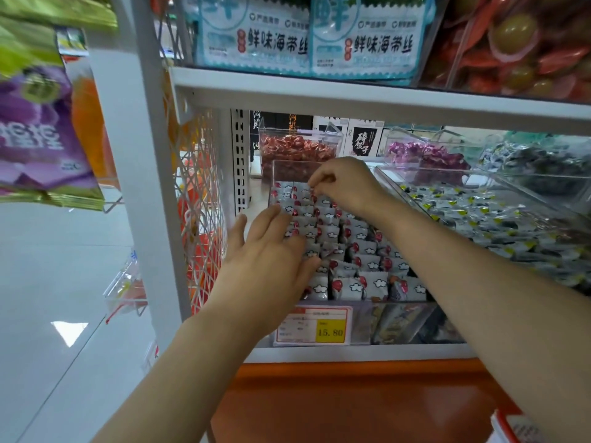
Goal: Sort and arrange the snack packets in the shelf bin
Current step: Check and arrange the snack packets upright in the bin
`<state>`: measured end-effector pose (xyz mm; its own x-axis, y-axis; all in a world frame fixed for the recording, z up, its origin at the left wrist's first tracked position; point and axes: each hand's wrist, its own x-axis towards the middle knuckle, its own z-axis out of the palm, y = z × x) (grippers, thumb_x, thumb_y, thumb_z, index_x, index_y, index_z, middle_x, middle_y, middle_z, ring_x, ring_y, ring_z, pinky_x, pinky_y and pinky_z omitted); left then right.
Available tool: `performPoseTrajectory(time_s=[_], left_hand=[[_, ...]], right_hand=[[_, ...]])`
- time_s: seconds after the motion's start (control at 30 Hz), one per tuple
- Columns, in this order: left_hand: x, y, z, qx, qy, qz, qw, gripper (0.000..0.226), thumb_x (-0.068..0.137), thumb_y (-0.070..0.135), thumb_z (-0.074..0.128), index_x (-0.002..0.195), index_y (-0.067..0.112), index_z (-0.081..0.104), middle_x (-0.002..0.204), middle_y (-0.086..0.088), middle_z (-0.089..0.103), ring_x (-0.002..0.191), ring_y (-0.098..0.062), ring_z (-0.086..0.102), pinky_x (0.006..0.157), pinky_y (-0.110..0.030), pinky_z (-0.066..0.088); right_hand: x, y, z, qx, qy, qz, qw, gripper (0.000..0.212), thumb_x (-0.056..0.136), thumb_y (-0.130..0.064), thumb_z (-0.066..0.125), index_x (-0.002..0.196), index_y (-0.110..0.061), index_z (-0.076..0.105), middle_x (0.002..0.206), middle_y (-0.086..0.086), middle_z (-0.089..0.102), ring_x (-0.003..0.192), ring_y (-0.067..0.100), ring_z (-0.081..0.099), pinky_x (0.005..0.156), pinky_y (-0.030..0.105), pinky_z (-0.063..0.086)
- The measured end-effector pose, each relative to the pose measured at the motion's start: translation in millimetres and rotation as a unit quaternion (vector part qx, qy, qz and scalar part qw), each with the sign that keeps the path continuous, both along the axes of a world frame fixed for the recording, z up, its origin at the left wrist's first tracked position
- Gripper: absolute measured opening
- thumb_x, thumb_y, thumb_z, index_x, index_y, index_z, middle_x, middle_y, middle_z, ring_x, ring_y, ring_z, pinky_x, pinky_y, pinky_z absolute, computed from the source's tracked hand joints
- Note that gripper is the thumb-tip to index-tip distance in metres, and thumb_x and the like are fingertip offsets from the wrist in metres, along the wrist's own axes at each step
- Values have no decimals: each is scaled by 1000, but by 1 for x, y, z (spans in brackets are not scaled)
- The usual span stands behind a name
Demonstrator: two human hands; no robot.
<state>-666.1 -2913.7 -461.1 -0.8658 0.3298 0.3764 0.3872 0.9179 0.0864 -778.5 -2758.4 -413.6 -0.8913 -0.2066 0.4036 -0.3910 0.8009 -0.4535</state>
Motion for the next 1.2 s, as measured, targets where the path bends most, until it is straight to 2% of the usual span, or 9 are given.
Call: performPoseTrajectory(time_s=[0.2, 0.33, 0.4, 0.57, 0.73, 0.8, 0.93, 1.07, 1.2], left_hand=[[0, -1, -1, 23, -12, -15, 1000, 47, 96, 49, 26, 130, 25, 49, 154, 2, 20, 142, -10, -7, 117, -43, 0], [1, -4, 1, 59, -17, -29, 998, 43, 97, 46, 29, 130, 26, 49, 153, 4, 21, 140, -5, -6, 117, -41, 0], [1, -5, 1, 84, -15, -33, 996, 42, 97, 44, 32, 130, 25, 49, 152, 4, 24, 140, -5, -4, 116, -40, 0], [3, -5, 0, 122, 9, -36, 992, 40, 96, 38, 39, 129, 21, 53, 148, 2, 33, 141, -9, 6, 115, -37, 4], [4, -7, -1, 105, 8, -51, 993, 45, 94, 42, 36, 131, 20, 51, 151, 1, 30, 143, -10, 3, 116, -38, 10], [3, -9, -2, 107, 4, -54, 993, 46, 94, 44, 36, 132, 21, 49, 152, 2, 27, 143, -9, 1, 115, -36, 9], [1, -10, -3, 106, -3, -56, 993, 49, 94, 45, 34, 136, 23, 44, 153, 4, 24, 142, -6, -1, 115, -36, 7], [1, -9, 0, 129, 1, -57, 990, 43, 96, 41, 37, 134, 23, 47, 151, 5, 29, 142, -7, 4, 115, -35, 7], [8, -8, 8, 170, 88, -46, 980, 33, 95, 27, 46, 123, 16, 59, 134, -1, 52, 130, -20, 37, 108, -39, 26]], right_hand=[[-13, -12, -13, 225, -31, -1, 974, 8, 83, -25, 68, 85, -18, 72, 86, -5, 63, 90, 15, 54, 83, 33, 47], [-3, -4, 5, -46, 22, 8, 999, 8, 87, -12, 62, 83, -10, 68, 78, -9, 59, 70, -2, 52, 65, 9, 40], [3, 4, 7, -90, 43, 12, 995, 10, 89, -10, 58, 83, -7, 66, 81, -6, 61, 72, 0, 52, 65, 6, 40], [4, -2, -13, 69, -7, 19, 997, 16, 90, -15, 59, 103, -8, 66, 96, -1, 59, 88, 13, 53, 80, 28, 42], [-11, -18, -16, 188, -52, -9, 981, 16, 85, -20, 66, 69, -19, 62, 75, -6, 56, 79, 13, 50, 75, 31, 43], [-12, -18, -15, 150, -54, -1, 987, 16, 84, -17, 67, 70, -17, 60, 72, -7, 56, 75, 13, 53, 68, 27, 40], [-4, -10, -10, -78, 6, 17, 997, 10, 88, -14, 61, 80, -9, 57, 75, -5, 53, 70, 9, 49, 62, 18, 39], [18, -2, -3, -168, 81, 3, 983, 12, 91, -12, 57, 80, -11, 53, 81, -7, 52, 74, 1, 48, 62, 3, 39], [55, 15, -4, -376, 103, -36, 920, 14, 93, -9, 54, 80, -13, 48, 92, 5, 59, 71, 12, 61, 58, 19, 54]])
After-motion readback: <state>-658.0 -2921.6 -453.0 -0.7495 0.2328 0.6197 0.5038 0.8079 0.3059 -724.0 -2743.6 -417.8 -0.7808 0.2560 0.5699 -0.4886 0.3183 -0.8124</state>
